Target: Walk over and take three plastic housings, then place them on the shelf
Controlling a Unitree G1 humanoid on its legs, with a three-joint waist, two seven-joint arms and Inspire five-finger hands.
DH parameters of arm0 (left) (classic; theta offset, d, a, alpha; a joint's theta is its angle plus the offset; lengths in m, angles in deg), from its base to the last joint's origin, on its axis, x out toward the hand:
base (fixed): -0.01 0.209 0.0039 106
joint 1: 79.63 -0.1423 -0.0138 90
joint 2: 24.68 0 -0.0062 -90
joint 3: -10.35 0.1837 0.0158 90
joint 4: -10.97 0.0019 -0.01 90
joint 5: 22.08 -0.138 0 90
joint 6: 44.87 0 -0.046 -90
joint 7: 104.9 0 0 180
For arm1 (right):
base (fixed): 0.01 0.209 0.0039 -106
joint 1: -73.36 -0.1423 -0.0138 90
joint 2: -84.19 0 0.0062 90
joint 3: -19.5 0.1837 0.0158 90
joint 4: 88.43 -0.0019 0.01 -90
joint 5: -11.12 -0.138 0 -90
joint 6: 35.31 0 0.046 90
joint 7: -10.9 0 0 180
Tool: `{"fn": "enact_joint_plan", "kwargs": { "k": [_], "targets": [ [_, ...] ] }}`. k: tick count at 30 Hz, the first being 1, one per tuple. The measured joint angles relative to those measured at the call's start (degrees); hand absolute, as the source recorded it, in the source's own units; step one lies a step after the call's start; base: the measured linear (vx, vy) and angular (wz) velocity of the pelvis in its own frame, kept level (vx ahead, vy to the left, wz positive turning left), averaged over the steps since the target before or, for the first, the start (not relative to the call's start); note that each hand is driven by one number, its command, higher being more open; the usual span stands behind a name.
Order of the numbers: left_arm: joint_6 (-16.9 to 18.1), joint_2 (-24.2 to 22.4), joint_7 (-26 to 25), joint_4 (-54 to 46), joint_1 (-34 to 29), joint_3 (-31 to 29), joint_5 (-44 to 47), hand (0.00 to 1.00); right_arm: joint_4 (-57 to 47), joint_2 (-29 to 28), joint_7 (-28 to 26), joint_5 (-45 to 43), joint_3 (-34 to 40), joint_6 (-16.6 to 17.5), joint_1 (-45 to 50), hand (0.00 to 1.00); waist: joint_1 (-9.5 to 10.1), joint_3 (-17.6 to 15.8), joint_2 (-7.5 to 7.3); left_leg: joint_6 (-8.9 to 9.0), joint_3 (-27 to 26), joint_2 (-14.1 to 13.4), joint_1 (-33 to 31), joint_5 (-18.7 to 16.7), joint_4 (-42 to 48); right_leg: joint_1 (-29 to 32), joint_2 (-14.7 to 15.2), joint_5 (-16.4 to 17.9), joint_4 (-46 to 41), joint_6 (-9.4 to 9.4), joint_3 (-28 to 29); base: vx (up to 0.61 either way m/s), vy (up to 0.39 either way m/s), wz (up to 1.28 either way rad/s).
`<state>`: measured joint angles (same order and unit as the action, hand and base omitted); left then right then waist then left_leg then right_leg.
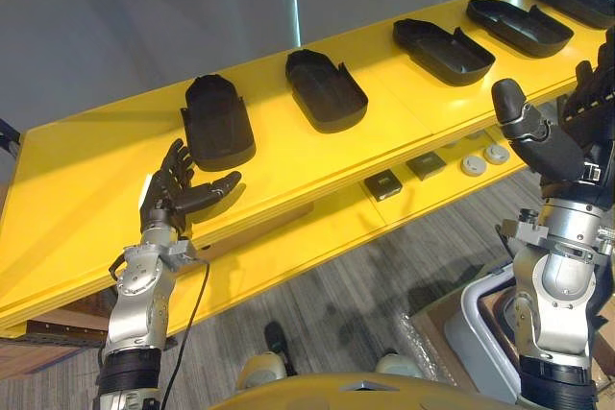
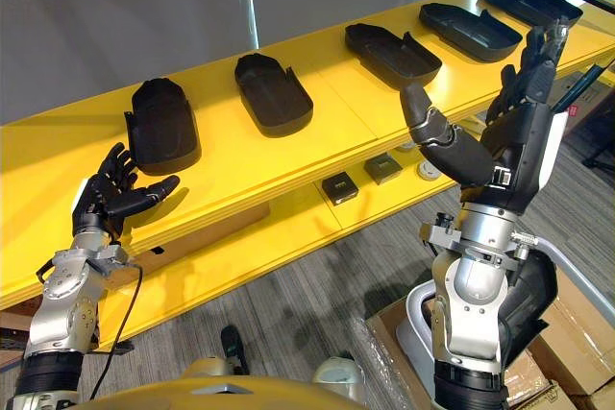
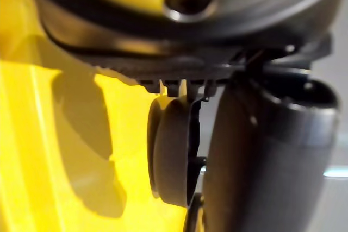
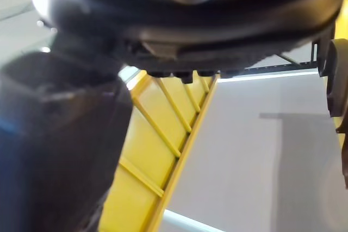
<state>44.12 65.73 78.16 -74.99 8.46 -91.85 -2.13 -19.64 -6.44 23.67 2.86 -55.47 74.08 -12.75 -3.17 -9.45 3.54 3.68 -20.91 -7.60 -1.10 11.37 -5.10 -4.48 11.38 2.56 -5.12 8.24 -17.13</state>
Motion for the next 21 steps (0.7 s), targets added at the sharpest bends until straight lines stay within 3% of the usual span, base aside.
{"fn": "enact_joint_plan", "kwargs": {
  "k": [16, 21],
  "targets": [
    [-0.4, 0.0, -0.1, 0.0, 0.4, 0.0, -0.1, 1.0, 0.0, 0.0, 0.6, 0.0, 0.0, 0.0, 0.4, 1.0, -0.06, 0.0, 0.04, -0.02, -0.2, 0.0, 0.0, 0.0, 0.0, 0.0, 0.0, -0.2, 0.3, 0.0, 0.1, 0.0, 0.0, 0.0],
    [-0.5, 0.0, -4.1, 0.0, 0.4, 0.1, -2.2, 1.0, 0.0, 0.0, 0.6, 0.0, -0.1, 0.0, 0.4, 1.0, -0.25, 0.0, 0.06, -0.02, -0.3, 0.0, 0.1, 0.0, 0.0, 0.0, -0.1, -0.2, 0.3, -0.04, 0.2, 0.0, 0.0, 0.0]
  ]
}}
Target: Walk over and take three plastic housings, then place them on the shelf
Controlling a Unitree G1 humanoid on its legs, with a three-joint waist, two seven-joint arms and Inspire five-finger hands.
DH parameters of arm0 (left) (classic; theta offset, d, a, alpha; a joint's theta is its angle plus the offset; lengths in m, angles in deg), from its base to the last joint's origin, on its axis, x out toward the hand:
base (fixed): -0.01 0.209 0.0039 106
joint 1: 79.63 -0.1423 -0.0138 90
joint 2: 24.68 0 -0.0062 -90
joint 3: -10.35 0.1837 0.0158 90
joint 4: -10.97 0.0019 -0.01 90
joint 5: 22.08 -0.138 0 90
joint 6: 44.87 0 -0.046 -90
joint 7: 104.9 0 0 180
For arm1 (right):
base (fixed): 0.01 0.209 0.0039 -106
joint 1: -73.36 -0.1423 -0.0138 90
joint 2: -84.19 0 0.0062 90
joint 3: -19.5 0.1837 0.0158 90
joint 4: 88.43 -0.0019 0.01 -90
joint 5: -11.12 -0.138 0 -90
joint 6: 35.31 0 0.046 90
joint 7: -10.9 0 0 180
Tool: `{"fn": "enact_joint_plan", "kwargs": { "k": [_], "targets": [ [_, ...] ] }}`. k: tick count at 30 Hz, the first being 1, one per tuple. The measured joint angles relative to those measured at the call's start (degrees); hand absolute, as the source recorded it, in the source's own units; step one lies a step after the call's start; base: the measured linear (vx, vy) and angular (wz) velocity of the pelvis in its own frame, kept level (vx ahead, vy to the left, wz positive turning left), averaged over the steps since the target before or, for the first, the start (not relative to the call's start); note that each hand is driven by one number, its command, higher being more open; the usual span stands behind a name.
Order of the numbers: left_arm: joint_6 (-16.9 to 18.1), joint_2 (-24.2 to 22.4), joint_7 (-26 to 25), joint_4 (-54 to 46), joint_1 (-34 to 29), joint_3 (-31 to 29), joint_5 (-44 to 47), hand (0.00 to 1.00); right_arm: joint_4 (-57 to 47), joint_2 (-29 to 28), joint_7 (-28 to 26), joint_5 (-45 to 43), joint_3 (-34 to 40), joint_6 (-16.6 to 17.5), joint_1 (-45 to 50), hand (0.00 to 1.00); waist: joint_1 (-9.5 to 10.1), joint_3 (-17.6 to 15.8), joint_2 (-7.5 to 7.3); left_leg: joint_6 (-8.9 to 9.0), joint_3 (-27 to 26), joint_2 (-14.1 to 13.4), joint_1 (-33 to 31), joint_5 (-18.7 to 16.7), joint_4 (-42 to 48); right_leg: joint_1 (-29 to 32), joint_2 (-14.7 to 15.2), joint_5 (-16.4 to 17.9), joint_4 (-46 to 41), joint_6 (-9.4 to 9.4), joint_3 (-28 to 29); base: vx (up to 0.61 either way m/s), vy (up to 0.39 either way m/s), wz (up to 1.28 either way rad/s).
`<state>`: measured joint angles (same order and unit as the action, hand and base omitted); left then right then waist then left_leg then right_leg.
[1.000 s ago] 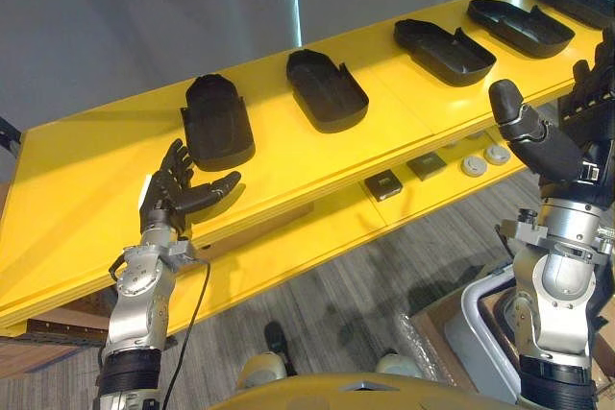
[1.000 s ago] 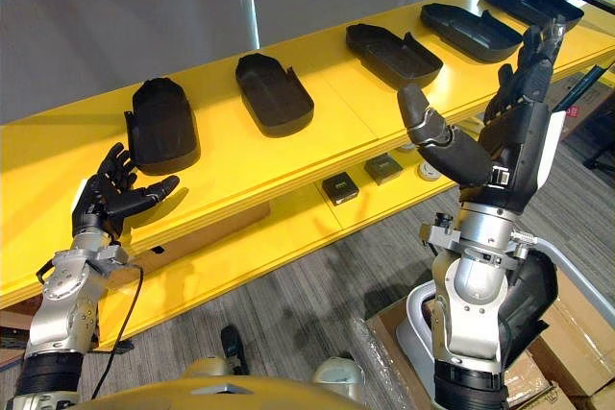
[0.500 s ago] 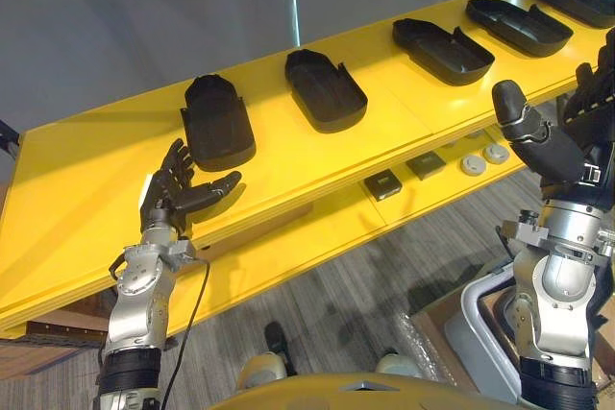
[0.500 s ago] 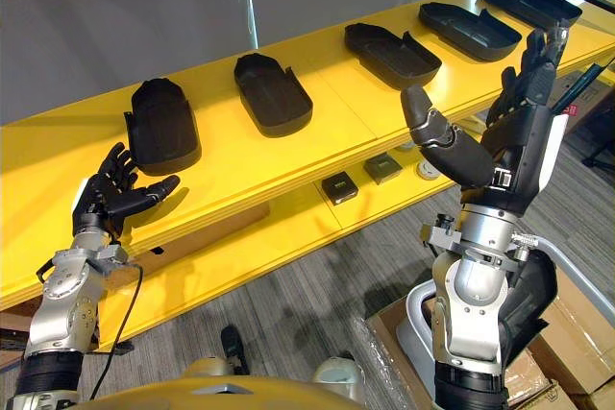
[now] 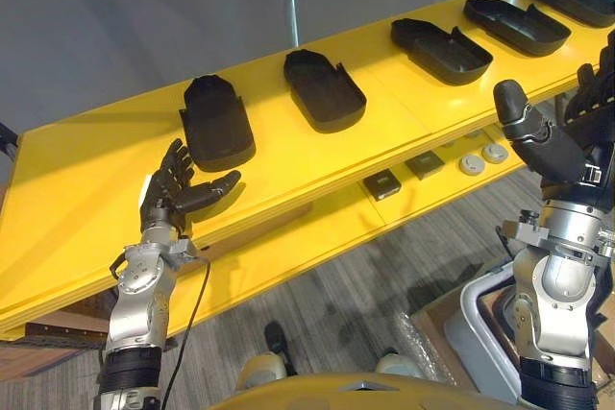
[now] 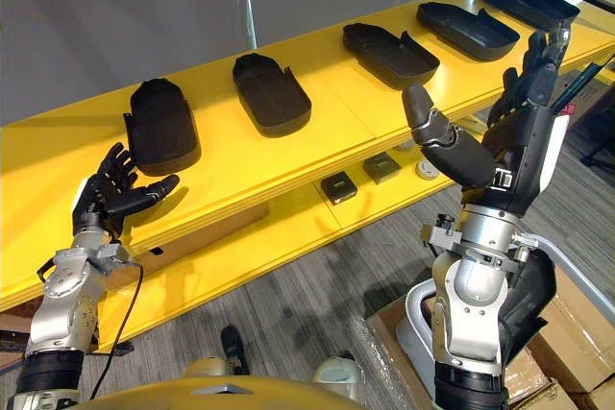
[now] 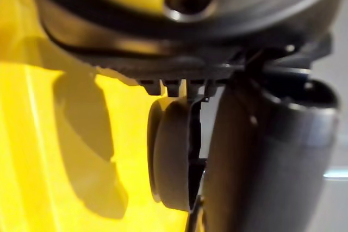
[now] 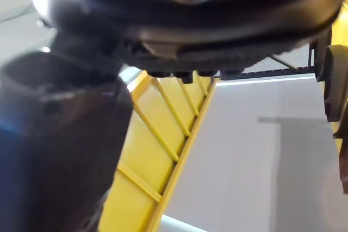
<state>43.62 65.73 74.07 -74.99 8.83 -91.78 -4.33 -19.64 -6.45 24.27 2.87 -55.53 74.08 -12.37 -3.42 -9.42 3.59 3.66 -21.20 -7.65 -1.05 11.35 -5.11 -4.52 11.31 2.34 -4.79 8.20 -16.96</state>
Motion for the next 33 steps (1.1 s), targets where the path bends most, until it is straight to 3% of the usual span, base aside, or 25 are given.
{"fn": "enact_joint_plan", "kwargs": {
  "k": [6, 8, 10, 14, 18, 21, 26, 27, 29, 32, 33],
  "targets": [
    [0.1, 0.0, -11.5, -1.2, -0.2, -2.6, -9.7, 1.0, 0.0, -2.4, 0.9, 0.6, -1.1, 0.1, 1.7, 1.0, 0.09, 0.0, -0.01, -0.15, -0.2, -0.3, 0.0, 0.1, 0.0, -0.7, -0.4, -0.8, 1.0, 0.21, 0.1, 0.0, 0.0, -0.01],
    [0.2, -0.5, -13.9, -7.0, -1.7, -5.3, -9.7, 1.0, 0.0, -3.2, 2.0, 1.3, -2.3, 0.1, 2.9, 1.0, 0.16, 0.0, -0.04, -0.15, -0.2, -0.3, -0.1, 0.1, 0.0, -0.7, -0.5, -0.8, 1.0, 0.21, 0.0, 0.02, -0.004, 0.01],
    [3.1, -1.7, -15.0, -17.4, -4.2, -7.5, -9.7, 1.0, 0.0, -4.8, 3.6, 4.5, -2.4, -0.9, 4.1, 1.0, 0.61, 0.0, -0.09, -0.14, -0.1, -0.3, -0.1, 0.1, 0.0, -0.7, -0.5, -0.8, 1.0, 0.21, 0.0, 0.02, -0.003, 0.01],
    [13.6, -7.0, -12.4, -35.0, -8.5, -7.9, -7.7, 1.0, 0.0, -5.0, 4.7, 12.1, -3.3, -6.4, 4.5, 1.0, 0.83, 0.1, -0.01, 0.21, -1.2, -0.5, 1.0, -0.3, 0.0, -0.8, -0.5, -0.8, 1.0, 0.18, 1.2, 0.0, 0.0, -0.12],
    [19.3, -10.9, -7.2, -42.0, -13.0, -2.4, -1.6, 1.0, -0.1, -6.2, 4.4, 12.5, -3.9, -10.3, 6.8, 1.0, 0.38, 0.2, 0.04, 1.03, -5.1, -1.5, 3.1, -1.3, 0.0, -0.1, -1.3, -0.8, 1.8, -0.46, 5.0, -0.01, -0.007, -0.52],
    [20.3, -11.5, -3.7, -42.6, -15.8, 2.6, 0.1, 1.0, -0.1, -7.1, 4.3, 12.3, -3.2, -12.9, 10.3, 1.0, -0.58, 0.3, -0.12, 1.68, -9.6, -2.8, 3.9, -1.8, 0.0, 2.3, -2.4, -1.5, 2.2, -0.94, 9.5, 0.01, -0.023, -0.88],
    [20.3, -11.2, -3.8, -39.4, -16.7, 8.3, 0.0, 1.0, -0.3, -7.3, 2.2, 7.6, 0.8, -13.6, 17.7, 1.0, -5.1, 0.5, -1.23, 3.25, -16.7, -4.2, 7.4, -3.8, 0.6, 3.8, -4.5, -4.2, 4.4, -1.32, 17.6, 0.05, -0.014, -0.95],
    [20.3, -10.8, -4.7, -38.2, -16.1, 8.8, -0.2, 1.0, -0.8, -7.3, 1.8, 7.2, 1.7, -13.6, 19.1, 1.0, -5.47, 0.5, -1.54, 3.5, -14.5, -4.1, 7.3, -6.7, 3.3, 4.4, -5.0, -4.6, 4.6, -1.63, 20.5, 0.07, -0.016, -1.32],
    [20.0, -8.9, -9.1, -37.5, -16.0, 8.9, -0.5, 1.0, -1.9, -7.1, 0.0, 4.5, 2.4, -12.3, 19.8, 1.0, -4.75, 0.6, -1.48, 3.01, 0.2, -2.0, 3.5, -16.2, 12.4, 6.1, -6.6, -5.3, 4.8, -2.84, 27.2, 0.06, -0.002, -1.78],
    [20.0, -8.6, -12.1, -37.6, -16.0, 8.0, -2.1, 1.0, -1.8, -5.7, -2.3, 2.2, 2.2, -10.9, 19.3, 1.0, -3.02, 0.8, -0.42, 2.29, 11.2, -0.8, 1.0, -22.9, 20.5, 7.6, -9.0, -6.0, 4.2, -2.77, 32.1, 0.06, 0.052, -1.26],
    [20.0, -8.7, -12.1, -37.6, -16.0, 7.5, -2.2, 1.0, -1.3, -5.0, -2.4, 2.3, 1.9, -10.5, 18.7, 1.0, -2.93, 0.9, -0.2, 2.18, 11.8, -1.1, 0.3, -24.0, 21.8, 8.0, -9.4, -6.3, 4.0, -2.29, 32.6, 0.05, 0.05, -0.64]
  ]
}}
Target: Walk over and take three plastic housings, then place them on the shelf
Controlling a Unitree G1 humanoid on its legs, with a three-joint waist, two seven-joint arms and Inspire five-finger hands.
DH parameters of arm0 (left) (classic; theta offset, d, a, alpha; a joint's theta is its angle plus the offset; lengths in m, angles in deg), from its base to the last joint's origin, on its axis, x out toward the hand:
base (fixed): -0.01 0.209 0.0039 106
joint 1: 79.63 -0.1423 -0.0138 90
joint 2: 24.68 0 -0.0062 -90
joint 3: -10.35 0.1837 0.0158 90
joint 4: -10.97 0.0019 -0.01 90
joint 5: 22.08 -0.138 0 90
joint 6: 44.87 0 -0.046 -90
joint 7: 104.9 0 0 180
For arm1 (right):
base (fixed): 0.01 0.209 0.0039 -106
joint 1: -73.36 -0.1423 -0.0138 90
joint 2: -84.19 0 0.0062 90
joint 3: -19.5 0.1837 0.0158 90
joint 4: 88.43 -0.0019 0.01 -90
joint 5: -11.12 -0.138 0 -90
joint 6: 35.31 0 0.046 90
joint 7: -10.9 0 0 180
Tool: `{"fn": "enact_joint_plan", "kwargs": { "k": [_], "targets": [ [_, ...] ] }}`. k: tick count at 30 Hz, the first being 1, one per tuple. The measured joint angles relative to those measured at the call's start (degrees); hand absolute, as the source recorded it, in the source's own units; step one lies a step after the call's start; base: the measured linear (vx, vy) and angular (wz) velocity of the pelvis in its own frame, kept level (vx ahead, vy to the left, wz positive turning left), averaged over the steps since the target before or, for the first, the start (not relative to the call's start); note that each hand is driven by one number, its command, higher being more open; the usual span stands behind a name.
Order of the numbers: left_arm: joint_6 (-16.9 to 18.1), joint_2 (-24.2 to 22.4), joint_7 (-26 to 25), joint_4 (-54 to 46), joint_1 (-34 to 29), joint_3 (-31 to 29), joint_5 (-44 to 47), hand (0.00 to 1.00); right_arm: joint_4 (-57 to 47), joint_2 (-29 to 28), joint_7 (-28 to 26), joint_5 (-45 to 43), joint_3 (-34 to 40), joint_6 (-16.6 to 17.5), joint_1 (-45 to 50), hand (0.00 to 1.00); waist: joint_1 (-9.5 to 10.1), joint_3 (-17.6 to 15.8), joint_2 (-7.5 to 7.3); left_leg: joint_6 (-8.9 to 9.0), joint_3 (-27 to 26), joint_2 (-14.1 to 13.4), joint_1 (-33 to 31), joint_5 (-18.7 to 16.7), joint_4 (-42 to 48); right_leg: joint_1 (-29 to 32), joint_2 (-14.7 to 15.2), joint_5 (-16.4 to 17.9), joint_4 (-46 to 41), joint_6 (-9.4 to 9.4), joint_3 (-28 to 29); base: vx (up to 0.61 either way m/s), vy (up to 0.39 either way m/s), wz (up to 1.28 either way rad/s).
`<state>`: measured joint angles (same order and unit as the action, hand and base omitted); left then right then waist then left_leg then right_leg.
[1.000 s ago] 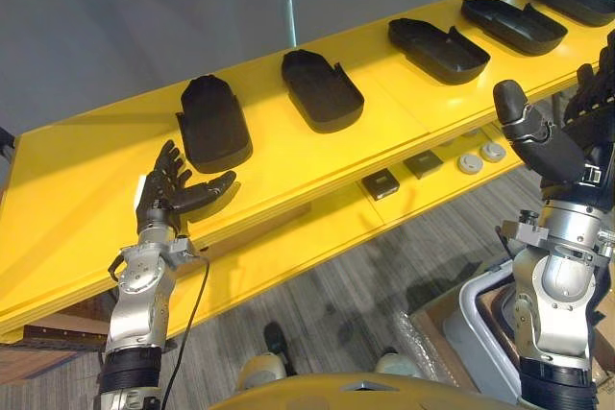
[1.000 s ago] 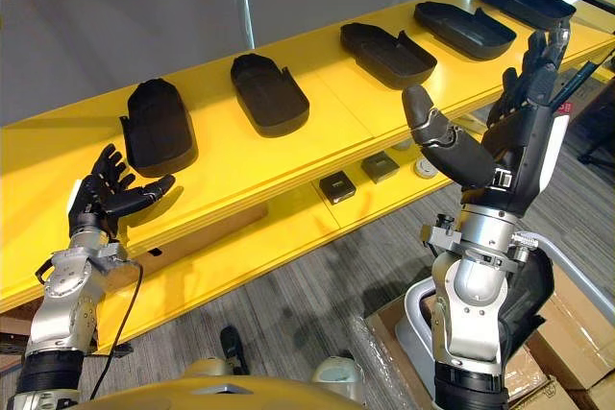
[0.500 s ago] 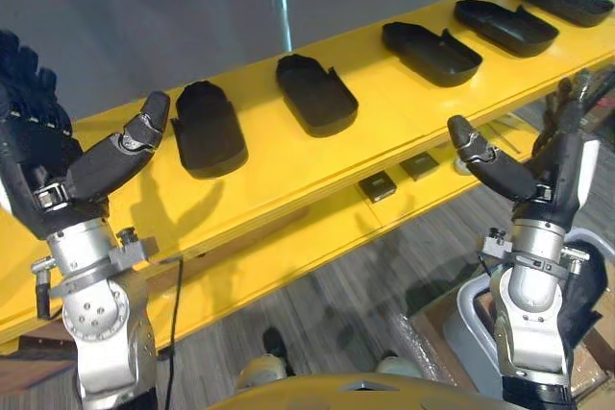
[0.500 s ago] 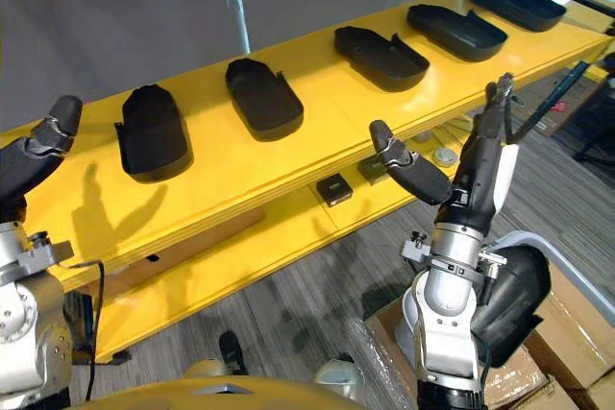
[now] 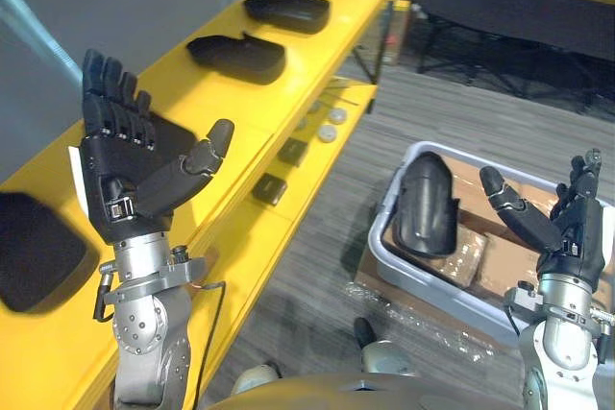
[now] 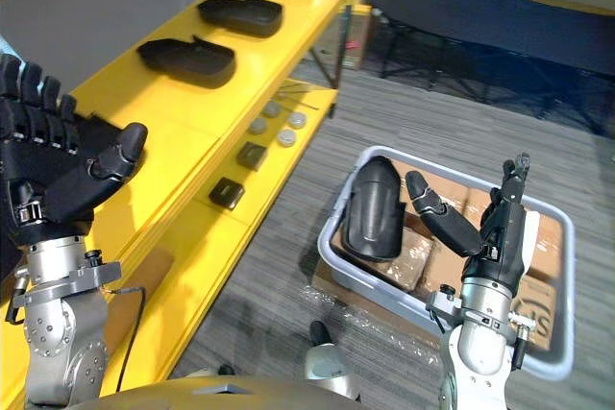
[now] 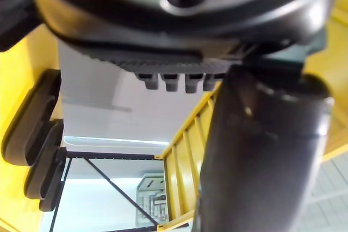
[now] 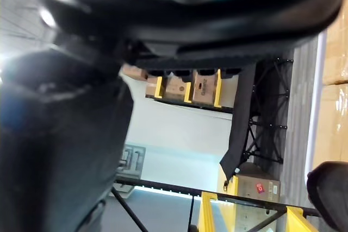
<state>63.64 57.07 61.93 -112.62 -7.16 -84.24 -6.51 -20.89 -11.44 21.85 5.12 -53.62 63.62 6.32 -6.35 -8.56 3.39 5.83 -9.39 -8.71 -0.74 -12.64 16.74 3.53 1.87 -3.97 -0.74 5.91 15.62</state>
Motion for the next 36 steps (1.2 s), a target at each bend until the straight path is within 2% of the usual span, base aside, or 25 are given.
{"fn": "enact_joint_plan", "kwargs": {
  "k": [3, 5, 9, 11, 12, 13, 14, 15, 17, 18, 20, 22, 23, 24, 25, 26, 27, 28, 29, 30, 31, 32, 33, 35, 36],
  "targets": [
    [-0.1, -0.2, 0.8, 0.1, 0.1, -0.8, 2.1, 1.0, 2.2, 1.1, 0.4, 0.0, -3.3, 0.5, -3.5, 1.0, 1.11, -0.1, -0.24, -0.38, -0.4, 0.2, -1.2, -0.6, 1.0, 1.2, 0.4, -0.8, -0.1, 1.09, -0.3, 0.02, 0.052, -0.08],
    [0.1, -0.7, 2.0, 0.1, 0.8, -0.2, 2.3, 1.0, 2.7, 0.8, 0.7, 0.0, -7.4, 0.5, -3.3, 1.0, 1.45, -0.4, -0.02, -0.7, 1.7, 0.5, -2.7, -0.8, 2.3, 1.6, 0.6, -0.1, -1.9, 0.61, -3.3, -0.01, 0.03, 0.46],
    [0.2, -0.7, 6.4, 0.0, 2.1, 2.5, 2.4, 1.0, 4.8, -2.3, -0.7, 1.3, -10.6, 0.3, -2.3, 1.0, 2.04, -3.9, -0.38, -1.51, 4.9, 1.5, -1.7, -1.9, 6.0, 3.9, 0.7, 4.2, -15.5, 0.11, -5.6, -0.06, 0.039, 0.45],
    [0.2, -0.3, 7.3, 0.0, 2.0, 2.2, 3.4, 1.0, 5.1, -4.5, -0.9, 1.0, -10.6, 0.9, -1.9, 1.0, 3.33, -4.8, -1.54, -2.08, 2.4, 2.2, -0.2, -2.2, 6.8, 4.5, 1.6, 4.0, -16.6, 0.51, -6.2, -0.16, 0.088, -0.64],
    [0.1, -0.3, 6.8, 0.0, 1.7, 1.1, 4.0, 1.0, 5.1, -4.9, -2.3, -0.7, -10.8, 2.0, -2.5, 1.0, 4.87, -5.2, -2.53, -2.85, -1.2, 2.4, 0.8, -2.5, 6.9, 4.3, 2.7, 2.0, -13.6, 2.6, -9.5, -0.3, 0.068, -1.3],
    [0.1, -0.3, 6.1, 0.0, 1.6, 0.2, 4.2, 1.0, 5.1, -4.8, -3.4, -1.7, -10.9, 2.5, -3.1, 1.0, 5.44, -5.4, -2.53, -3.3, -3.3, 1.5, 1.0, -2.3, 6.5, 3.8, 3.2, -0.3, -10.8, 2.18, -11.1, -0.3, 0.037, -1.34],
    [-0.1, -0.5, 5.1, 0.2, 1.7, -1.4, 4.3, 1.0, 5.3, -4.5, -4.7, -2.4, -11.3, 3.2, -4.1, 1.0, 5.38, -6.4, -1.6, -4.02, -5.5, 0.5, 0.7, -1.5, 6.0, 3.9, 4.2, -0.6, -10.9, 1.51, -14.5, -0.31, 0.031, -0.93],
    [-0.1, -0.5, 4.8, 0.9, 1.6, -2.9, 5.3, 1.0, 5.3, -3.6, -5.5, -2.7, -11.9, 3.5, -4.3, 1.0, 4.37, -6.2, -1.95, -4.7, -6.6, 0.0, 0.1, -0.5, 4.8, 5.8, 6.3, 3.3, -20.0, -2.9, -19.1, -0.25, 0.049, -0.72],
    [0.0, -0.3, 4.8, 1.9, 1.5, -3.5, 7.8, 1.0, 6.1, -2.7, -5.0, -2.1, -12.9, 3.5, -4.4, 1.0, 4.43, -6.4, -1.14, -5.05, -7.2, -1.4, 0.2, 1.6, 1.9, 6.3, 8.3, 7.8, -30.6, -3.76, -21.2, -0.18, -0.013, -0.45],
    [0.0, -0.6, 5.0, 2.1, 0.8, -3.5, 10.2, 1.0, 8.1, -2.1, -3.6, -1.1, -14.2, 3.1, -4.9, 1.0, 4.89, -6.2, -1.43, -4.68, -7.8, -2.7, -0.1, 3.2, 0.3, 5.0, 11.1, 8.9, -35.8, -4.8, -22.5, -0.12, -0.109, -0.39],
    [0.0, -1.3, 6.0, 2.1, -0.6, -3.8, 13.0, 1.0, 10.8, -2.2, -2.8, -1.2, -15.9, 3.1, -5.8, 1.0, 5.67, -5.6, -2.26, -3.52, -9.2, -4.5, -0.6, 4.5, -0.4, 3.9, 15.2, 9.2, -38.3, -5.4, -24.9, -0.11, -0.206, -0.59],
    [-0.6, -2.9, 6.9, 2.1, -4.7, -4.7, 16.4, 1.0, 12.1, -2.3, -3.3, -1.1, -18.6, 3.0, -5.6, 1.0, 6.77, -5.0, -3.16, -0.03, -12.6, -8.2, -0.8, 7.1, -1.1, 2.0, 20.9, 8.9, -35.6, -5.38, -28.3, -0.09, -0.391, -0.84],
    [-0.8, -3.3, 6.9, 2.1, -5.8, -4.8, 17.8, 1.0, 12.1, -2.4, -3.8, -1.0, -19.2, 2.9, -5.5, 1.0, 6.79, -4.9, -3.35, 1.2, -13.3, -9.2, -0.8, 7.9, -1.1, 1.3, 21.4, 8.5, -33.3, -4.79, -28.9, -0.04, -0.439, -0.83],
    [-1.1, -3.8, 6.9, 2.2, -7.5, -4.8, 20.3, 1.0, 12.1, -2.4, -4.9, -0.5, -20.3, 2.6, -5.2, 1.0, 6.9, -4.2, -4.41, 3.3, -14.8, -11.2, -0.9, 9.1, -0.8, -0.2, 21.7, 6.6, -27.0, -2.21, -30.3, -0.03, -0.401, -0.79],
    [-1.2, -3.8, 6.9, 2.4, -8.4, -4.8, 21.1, 1.0, 12.0, -2.7, -5.6, 1.3, -20.8, 2.3, -4.9, 1.0, 7.14, -3.3, -5.89, 4.92, -15.7, -12.4, -1.0, 10.1, -0.9, -1.0, 21.0, 5.7, -22.2, 2.34, -31.5, -0.03, -0.659, -1.14],
    [-1.3, -5.3, 6.1, 4.1, -8.4, -3.7, 22.3, 1.0, 11.9, -1.8, -6.7, 2.1, -20.6, 1.2, -4.9, 1.0, 7.77, -2.4, -4.7, 5.4, -16.6, -16.2, -0.9, 12.5, -2.2, -2.3, 16.5, 10.8, -17.6, 6.35, -34.0, 0.0, -0.572, -0.88],
    [-1.4, -5.9, 5.8, 4.6, -8.4, -3.2, 22.3, 1.0, 11.9, -1.3, -6.8, 2.4, -20.5, 1.0, -5.0, 1.0, 7.69, -2.3, -4.06, 5.26, -16.5, -17.2, -1.0, 13.0, -2.5, -2.3, 15.4, 11.3, -16.9, 5.91, -34.2, 0.0, -0.555, -0.77],
    [-2.3, -8.4, 4.9, 6.3, -8.8, -1.0, 22.3, 1.0, 11.9, 0.9, -6.9, 2.7, -19.7, -0.4, -5.3, 1.0, 6.52, -2.1, -0.78, 2.93, -15.8, -20.3, -1.9, 15.9, -3.6, -1.7, 11.6, 11.9, -16.2, 4.42, -34.4, 0.0, -0.452, -0.2],
    [-4.4, -9.7, 3.6, 6.9, -8.9, 1.3, 22.1, 1.0, 12.1, 2.4, -6.6, 2.4, -18.6, -2.4, -4.9, 1.0, 5.05, -1.9, -0.03, -0.6, -14.6, -21.2, -3.0, 20.2, -3.9, -1.6, 10.2, 12.6, -16.3, 2.99, -35.2, -0.01, -0.413, -0.09],
    [-5.2, -9.7, 3.1, 7.3, -8.9, 2.3, 22.0, 1.0, 12.4, 2.9, -6.5, 2.2, -18.0, -3.1, -4.8, 1.0, 4.55, -1.9, 0.08, -2.61, -14.1, -21.4, -3.4, 22.5, -3.8, -1.7, 9.8, 12.8, -16.3, 2.41, -35.5, -0.01, -0.438, 0.03],
    [-6.0, -9.5, 2.7, 9.0, -8.5, 3.7, 21.6, 1.0, 12.9, 3.2, -6.2, 1.0, -16.6, -3.4, -4.7, 1.0, 4.39, -2.2, -0.44, -3.52, -13.0, -21.3, -5.1, 23.7, -1.3, -1.8, 9.7, 12.9, -15.7, 1.26, -35.5, 0.0, -0.217, -0.13],
    [-6.7, -9.5, 2.3, 11.8, -7.8, 4.5, 19.9, 1.0, 13.1, 3.9, -5.3, 1.0, -14.6, -3.4, -5.1, 1.0, 4.73, -2.1, -0.1, -0.76, -10.6, -19.1, -6.9, 20.0, 2.3, -2.1, 9.7, 12.4, -13.8, 0.43, -35.2, 0.0, -0.158, -0.24],
    [-7.1, -9.5, 1.9, 13.2, -7.6, 4.5, 18.9, 1.0, 13.5, 4.1, -4.8, 1.0, -13.9, -3.4, -5.7, 1.0, 4.97, -2.1, 0.0, 0.09, -9.8, -17.4, -7.2, 17.8, 3.6, -2.2, 9.6, 11.9, -13.0, 0.11, -34.9, 0.01, -0.053, -0.34],
    [-7.4, -9.1, 2.7, 19.1, -7.5, 4.5, 17.1, 1.0, 17.7, 5.8, -2.7, 1.0, -12.7, -3.1, -8.9, 1.0, 6.14, -2.2, 0.01, -0.78, -8.2, -13.0, -7.5, 10.7, 5.1, -3.0, 9.2, 10.6, -10.8, -0.24, -34.5, 0.01, -0.012, -0.22],
    [-7.6, -8.8, 3.7, 20.9, -7.3, 4.5, 16.7, 1.0, 19.7, 6.4, -2.3, 0.7, -12.6, -2.8, -10.4, 1.0, 6.27, -2.1, 0.05, -1.03, -7.4, -12.1, -7.9, 9.9, 4.8, -3.0, 9.1, 10.6, -10.7, -0.12, -34.8, 0.02, 0.038, 0.16]
  ]
}}
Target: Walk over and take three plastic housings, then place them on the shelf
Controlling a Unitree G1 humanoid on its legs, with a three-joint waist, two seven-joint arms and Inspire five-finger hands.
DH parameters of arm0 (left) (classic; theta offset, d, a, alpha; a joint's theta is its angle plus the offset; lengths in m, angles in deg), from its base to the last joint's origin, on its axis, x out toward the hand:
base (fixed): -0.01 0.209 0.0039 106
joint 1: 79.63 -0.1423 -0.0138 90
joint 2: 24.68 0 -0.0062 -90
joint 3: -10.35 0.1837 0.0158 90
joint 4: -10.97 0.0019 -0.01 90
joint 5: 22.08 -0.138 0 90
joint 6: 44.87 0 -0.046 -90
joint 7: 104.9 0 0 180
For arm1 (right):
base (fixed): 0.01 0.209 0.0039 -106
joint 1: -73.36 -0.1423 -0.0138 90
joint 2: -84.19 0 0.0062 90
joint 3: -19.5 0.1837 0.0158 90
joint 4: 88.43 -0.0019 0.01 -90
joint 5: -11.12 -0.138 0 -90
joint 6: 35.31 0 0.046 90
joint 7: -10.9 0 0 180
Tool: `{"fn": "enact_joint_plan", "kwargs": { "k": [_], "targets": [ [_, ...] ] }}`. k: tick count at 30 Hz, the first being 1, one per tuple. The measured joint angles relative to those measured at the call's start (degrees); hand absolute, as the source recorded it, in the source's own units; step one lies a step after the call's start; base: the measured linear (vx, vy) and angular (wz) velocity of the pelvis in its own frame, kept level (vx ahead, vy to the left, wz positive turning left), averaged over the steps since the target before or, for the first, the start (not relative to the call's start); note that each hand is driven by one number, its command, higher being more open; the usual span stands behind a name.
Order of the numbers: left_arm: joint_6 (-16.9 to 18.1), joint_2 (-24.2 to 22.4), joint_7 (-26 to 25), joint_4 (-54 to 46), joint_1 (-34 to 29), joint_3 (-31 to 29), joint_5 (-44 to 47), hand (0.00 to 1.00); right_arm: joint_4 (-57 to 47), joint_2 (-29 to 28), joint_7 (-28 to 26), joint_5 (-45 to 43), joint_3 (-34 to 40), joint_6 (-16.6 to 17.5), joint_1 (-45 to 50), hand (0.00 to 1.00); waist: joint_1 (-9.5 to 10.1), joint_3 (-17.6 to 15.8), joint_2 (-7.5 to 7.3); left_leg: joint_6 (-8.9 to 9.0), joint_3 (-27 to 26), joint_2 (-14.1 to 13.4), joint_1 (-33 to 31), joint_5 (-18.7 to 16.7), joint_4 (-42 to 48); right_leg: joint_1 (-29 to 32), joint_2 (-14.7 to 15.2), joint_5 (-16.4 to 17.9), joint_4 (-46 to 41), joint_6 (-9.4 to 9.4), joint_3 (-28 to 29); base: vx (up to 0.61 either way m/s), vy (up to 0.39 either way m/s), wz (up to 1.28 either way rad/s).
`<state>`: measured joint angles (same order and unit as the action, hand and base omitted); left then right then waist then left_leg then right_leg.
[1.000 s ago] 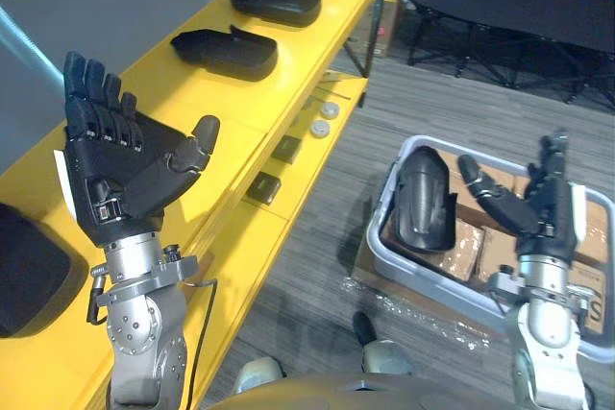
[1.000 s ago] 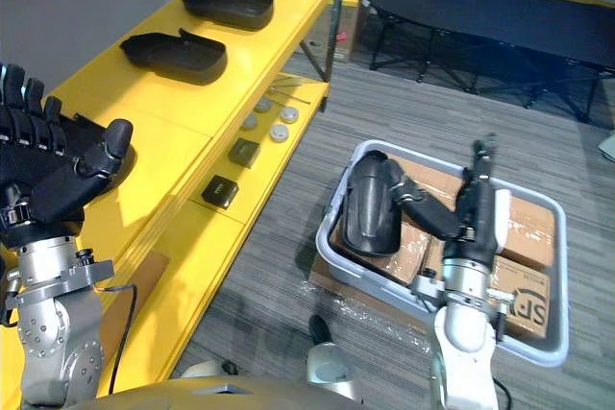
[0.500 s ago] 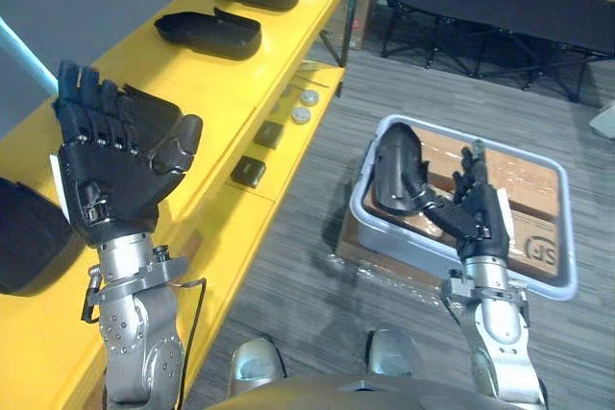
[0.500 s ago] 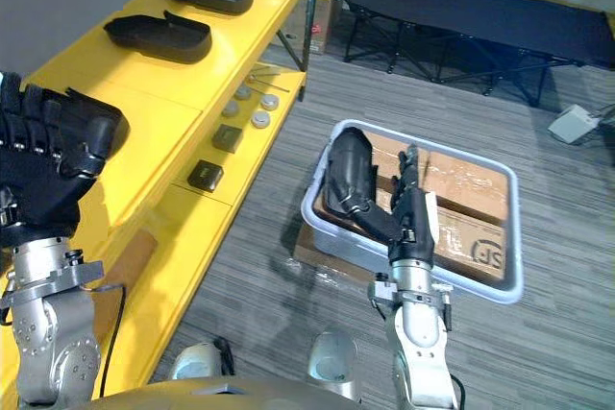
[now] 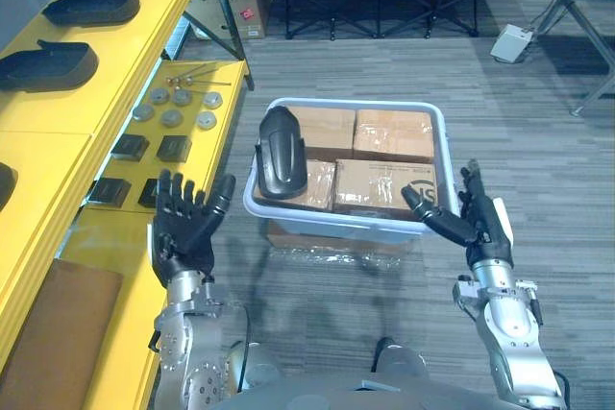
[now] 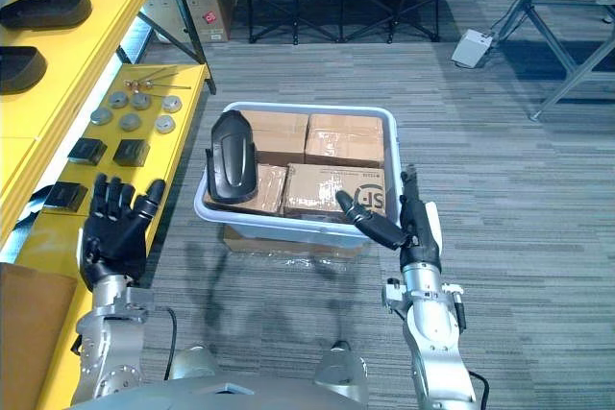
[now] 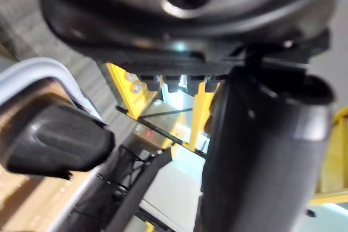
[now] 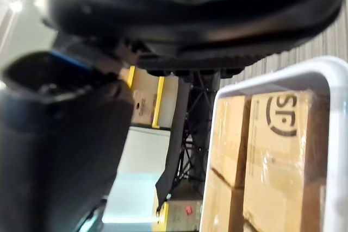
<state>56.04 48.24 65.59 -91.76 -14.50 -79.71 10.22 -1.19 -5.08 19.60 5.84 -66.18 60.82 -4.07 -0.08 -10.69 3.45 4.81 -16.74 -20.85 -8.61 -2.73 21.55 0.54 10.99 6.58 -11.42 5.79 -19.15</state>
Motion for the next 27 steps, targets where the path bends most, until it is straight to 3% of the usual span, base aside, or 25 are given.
{"fn": "enact_joint_plan", "kwargs": {
  "k": [2, 4, 8, 10, 14, 18, 21, 23, 27],
  "targets": [
    [-1.0, 1.7, 2.0, 8.1, 1.6, 1.0, -2.8, 1.0, 9.4, 1.5, 2.2, -0.7, -0.1, 1.0, -6.6, 1.0, 0.31, 0.4, 0.7, 0.39, 1.9, 1.7, 0.9, -0.8, -3.5, 0.2, 0.3, -0.6, 0.0, 0.91, -1.4, 0.01, 0.082, 0.29],
    [-4.7, 3.5, 3.1, 18.3, 3.8, 3.4, -4.6, 1.0, 19.1, 1.8, 5.7, 0.8, -0.7, 0.9, -16.2, 1.0, 1.87, -0.3, -0.06, 2.19, 1.7, 4.6, 1.8, -1.2, -7.1, 0.9, 2.4, -1.6, 0.4, 2.64, -1.8, -0.03, 0.158, 0.17],
    [-7.7, 4.5, 3.0, 27.2, 5.3, 5.0, -11.0, 1.0, 28.5, 5.2, 7.1, 6.8, -4.6, 0.7, -29.0, 1.0, 4.41, -3.6, -0.92, 2.41, 2.8, 8.5, 0.8, -1.1, -6.6, 0.2, 6.3, -4.5, 1.5, 4.48, -4.1, -0.08, 0.176, 0.24],
    [-7.6, 6.3, 2.8, 27.2, 5.5, 4.9, -11.8, 1.0, 32.4, 7.6, 8.3, 7.8, -5.0, 0.7, -35.4, 1.0, 6.45, -5.2, -0.84, 1.48, 4.6, 10.1, -2.2, -0.4, -6.3, 0.4, 7.1, -6.4, 3.6, 4.78, -6.6, -0.1, 0.096, 0.46],
    [-5.9, 9.0, 2.7, 28.6, 10.6, 4.9, -12.6, 1.0, 44.3, 15.1, 11.8, 8.2, -7.4, 0.4, -55.1, 1.0, 9.51, -11.7, 0.64, 0.45, 8.0, 11.7, -8.3, 1.9, -5.6, 2.1, 7.4, -9.7, 6.3, 4.62, -10.4, -0.18, 0.096, 0.48],
    [-4.8, 9.1, 4.9, 33.9, 12.1, 7.8, -12.6, 1.0, 50.1, 18.5, 14.6, 8.2, -10.7, -0.9, -65.2, 1.0, 11.76, -13.1, 1.79, -0.14, 9.9, 12.3, -13.3, 2.1, -3.3, 4.2, 7.4, -11.2, 7.0, 4.67, -12.0, -0.08, 0.075, 0.24],
    [-4.3, 9.1, 6.7, 37.2, 13.7, 10.2, -12.0, 1.0, 54.5, 19.4, 18.1, 8.2, -11.9, -4.6, -69.7, 1.0, 14.0, -13.8, 2.42, -0.45, 11.0, 12.4, -16.0, 1.7, -1.3, 5.3, 7.4, -11.3, 6.5, 4.7, -12.8, -0.05, 0.056, 0.17],
    [-2.0, 9.0, 7.5, 38.4, 15.0, 11.3, -10.3, 1.0, 57.9, 19.5, 20.2, 8.0, -12.8, -7.8, -72.5, 1.0, 15.45, -15.1, 3.42, -0.7, 11.5, 12.4, -16.9, 1.0, 0.2, 5.4, 7.4, -11.3, 6.4, 4.7, -12.8, -0.08, 0.035, 0.0],
    [-0.7, 8.9, 8.5, 40.7, 16.8, 13.3, -7.9, 1.0, 60.9, 22.1, 20.7, 6.8, -15.1, -11.9, -74.9, 1.0, 16.21, -16.5, 5.48, -0.86, 12.6, 12.4, -20.3, 0.7, 2.4, 7.3, 7.4, -11.3, 5.7, 4.71, -13.5, -0.07, 0.036, 0.07]
  ]
}}
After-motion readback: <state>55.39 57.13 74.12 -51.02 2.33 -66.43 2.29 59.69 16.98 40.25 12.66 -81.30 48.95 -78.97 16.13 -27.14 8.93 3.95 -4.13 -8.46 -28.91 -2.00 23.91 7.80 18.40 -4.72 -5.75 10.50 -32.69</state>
